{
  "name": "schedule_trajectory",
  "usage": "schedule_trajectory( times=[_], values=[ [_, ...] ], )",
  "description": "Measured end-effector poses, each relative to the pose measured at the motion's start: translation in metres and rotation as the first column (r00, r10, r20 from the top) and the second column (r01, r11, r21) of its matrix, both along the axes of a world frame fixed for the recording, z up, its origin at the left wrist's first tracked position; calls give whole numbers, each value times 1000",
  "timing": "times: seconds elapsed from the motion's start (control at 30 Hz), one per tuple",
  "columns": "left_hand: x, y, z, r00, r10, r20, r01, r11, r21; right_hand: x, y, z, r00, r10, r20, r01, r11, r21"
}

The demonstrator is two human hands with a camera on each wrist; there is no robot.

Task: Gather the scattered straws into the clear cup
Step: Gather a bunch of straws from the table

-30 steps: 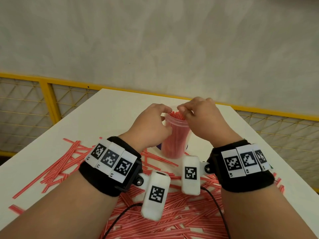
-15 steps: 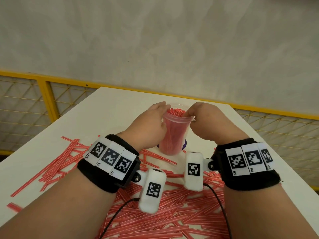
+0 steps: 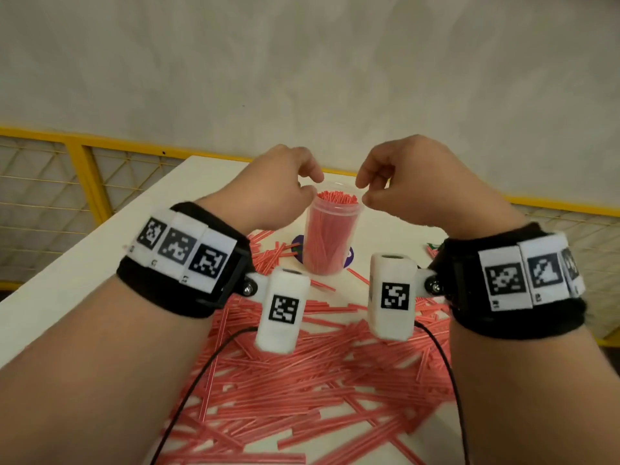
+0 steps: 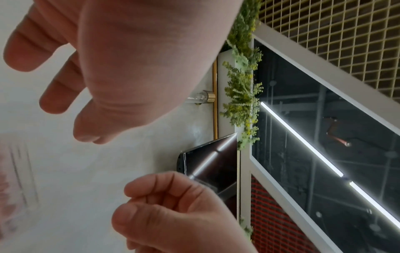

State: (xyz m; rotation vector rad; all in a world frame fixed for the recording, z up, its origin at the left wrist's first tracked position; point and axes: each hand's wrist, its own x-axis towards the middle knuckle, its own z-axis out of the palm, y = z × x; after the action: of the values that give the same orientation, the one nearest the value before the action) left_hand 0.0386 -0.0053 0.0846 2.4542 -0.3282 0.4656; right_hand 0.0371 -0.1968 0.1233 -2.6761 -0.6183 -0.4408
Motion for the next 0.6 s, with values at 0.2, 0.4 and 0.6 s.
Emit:
schedule_trajectory(
  times=[0.2,0.4,0.6],
  values=[
    [-26,-8,-4,992,-92,-91,108,976,191,-37,12,-26,990,49,-129,-90,938,-336],
    [-73,1,-39,930,-181,-320,295,886,358,-75,6,-74,927,113,-356,-283,836,-471],
    [-118,40,-58,771,-68,-633,459,748,479,-103,-18,-93,857,35,-514,-339,791,-510]
  ],
)
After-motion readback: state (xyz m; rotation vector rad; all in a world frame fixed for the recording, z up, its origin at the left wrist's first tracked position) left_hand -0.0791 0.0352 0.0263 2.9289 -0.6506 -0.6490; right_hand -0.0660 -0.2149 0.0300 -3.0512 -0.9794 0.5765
